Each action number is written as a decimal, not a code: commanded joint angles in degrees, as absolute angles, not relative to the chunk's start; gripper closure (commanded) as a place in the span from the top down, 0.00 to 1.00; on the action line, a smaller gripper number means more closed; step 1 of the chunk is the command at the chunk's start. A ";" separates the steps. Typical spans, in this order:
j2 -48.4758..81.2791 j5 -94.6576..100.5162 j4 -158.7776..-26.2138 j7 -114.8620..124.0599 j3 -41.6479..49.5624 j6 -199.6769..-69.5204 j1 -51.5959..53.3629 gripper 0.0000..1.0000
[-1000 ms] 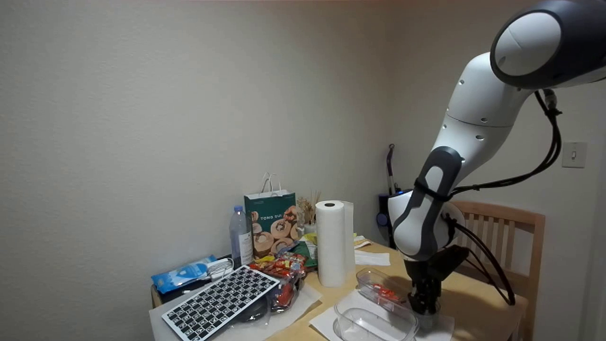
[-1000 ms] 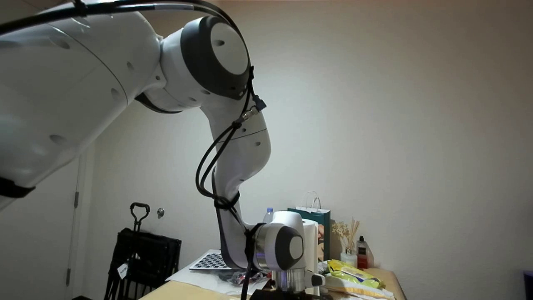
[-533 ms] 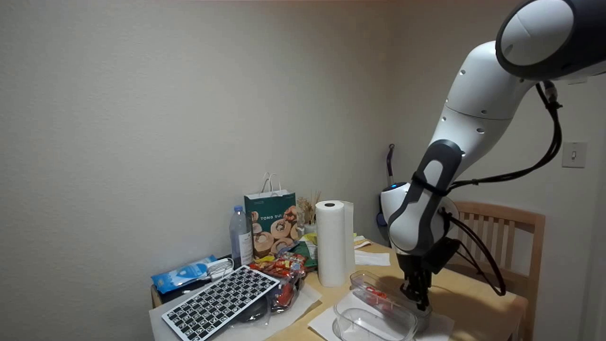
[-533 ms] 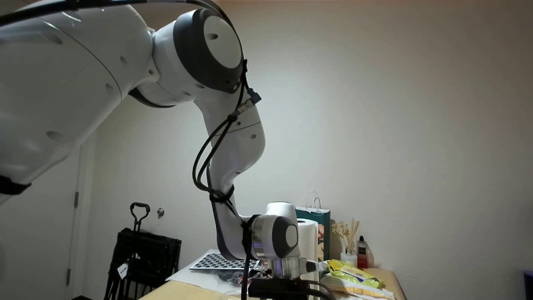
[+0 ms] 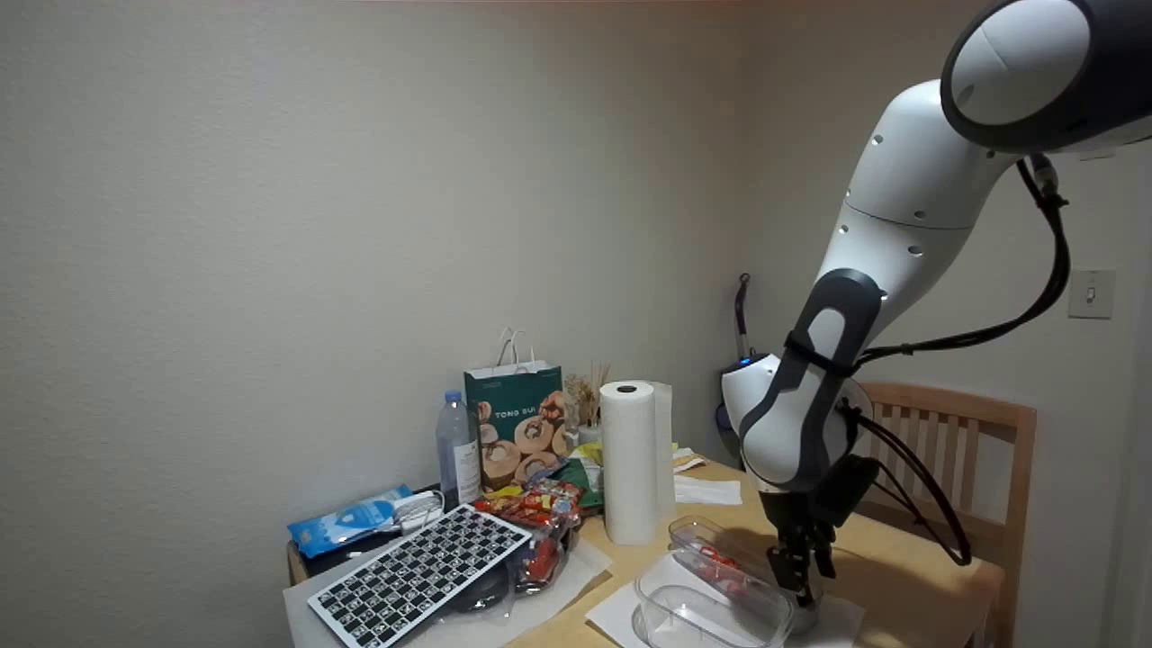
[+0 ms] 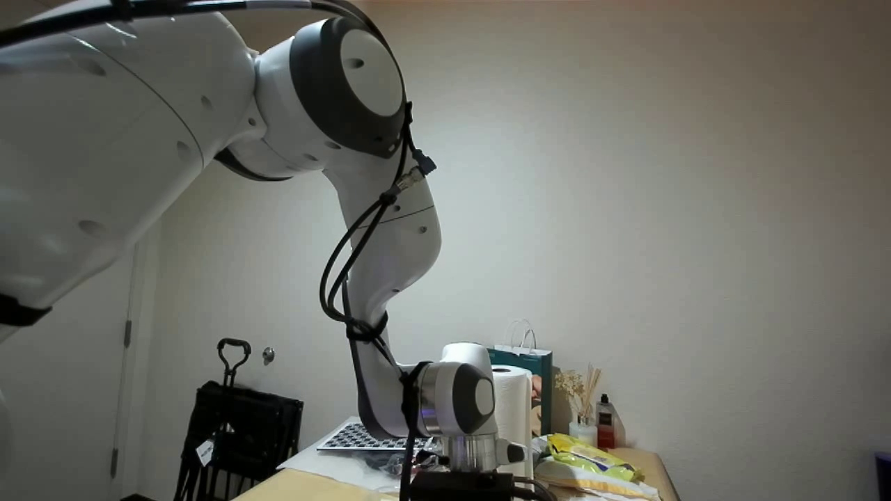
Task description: Pick up the bowl and pour it's contents in the bowl
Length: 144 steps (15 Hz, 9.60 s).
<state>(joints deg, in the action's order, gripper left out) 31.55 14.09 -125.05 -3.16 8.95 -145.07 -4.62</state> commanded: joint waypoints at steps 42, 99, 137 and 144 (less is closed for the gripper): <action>26.32 16.38 -123.37 0.37 11.20 -133.95 -2.32 0.03; 2.56 41.53 -118.49 -5.14 -3.74 -87.59 4.46 0.03; 7.87 90.55 -131.57 13.63 -8.71 -96.34 8.98 0.11; 3.45 88.19 -132.66 10.78 -8.45 -99.31 8.21 0.03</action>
